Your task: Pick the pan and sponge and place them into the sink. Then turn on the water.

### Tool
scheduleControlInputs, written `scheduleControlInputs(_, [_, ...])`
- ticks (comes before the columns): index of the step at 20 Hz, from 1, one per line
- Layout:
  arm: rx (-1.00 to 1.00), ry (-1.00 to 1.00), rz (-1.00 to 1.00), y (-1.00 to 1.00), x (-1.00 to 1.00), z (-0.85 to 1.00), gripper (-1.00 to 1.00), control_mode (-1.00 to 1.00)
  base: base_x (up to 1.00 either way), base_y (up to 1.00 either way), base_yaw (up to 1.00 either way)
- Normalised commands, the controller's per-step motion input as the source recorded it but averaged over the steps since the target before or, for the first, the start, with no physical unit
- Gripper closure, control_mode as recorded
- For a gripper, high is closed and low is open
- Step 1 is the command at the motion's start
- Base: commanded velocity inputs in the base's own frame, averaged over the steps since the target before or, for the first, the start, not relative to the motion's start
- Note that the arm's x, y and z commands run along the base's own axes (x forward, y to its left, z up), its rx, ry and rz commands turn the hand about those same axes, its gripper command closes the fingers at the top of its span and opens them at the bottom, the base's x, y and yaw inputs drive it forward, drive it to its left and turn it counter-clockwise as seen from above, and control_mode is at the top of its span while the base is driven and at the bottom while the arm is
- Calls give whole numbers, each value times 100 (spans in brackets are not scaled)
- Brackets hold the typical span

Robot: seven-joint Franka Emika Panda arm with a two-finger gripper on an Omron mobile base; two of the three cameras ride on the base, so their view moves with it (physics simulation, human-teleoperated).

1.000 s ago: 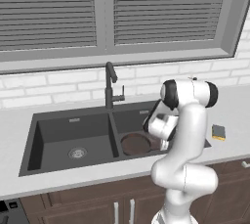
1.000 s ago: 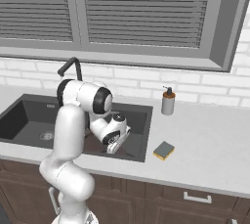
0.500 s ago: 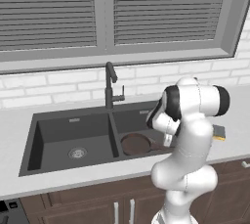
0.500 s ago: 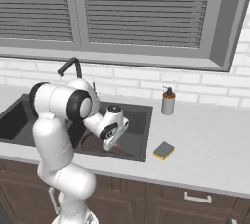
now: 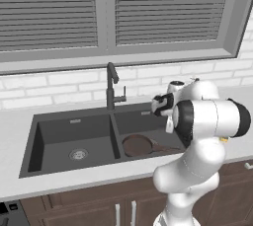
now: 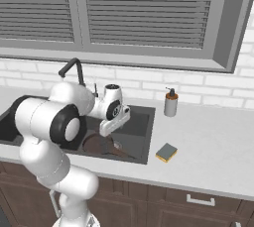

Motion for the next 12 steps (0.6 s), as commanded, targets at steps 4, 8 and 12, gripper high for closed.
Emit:
scheduleControlInputs(4, [0,25,-13,-20,4,69,-100,-100,0,0,0])
scheduleControlInputs(8, [0,2,-7,-11,-1,4,-100,-100,0,0,0])
scheduleControlInputs(12, [0,0,0,0,0,0,-100,-100,0,0,0])
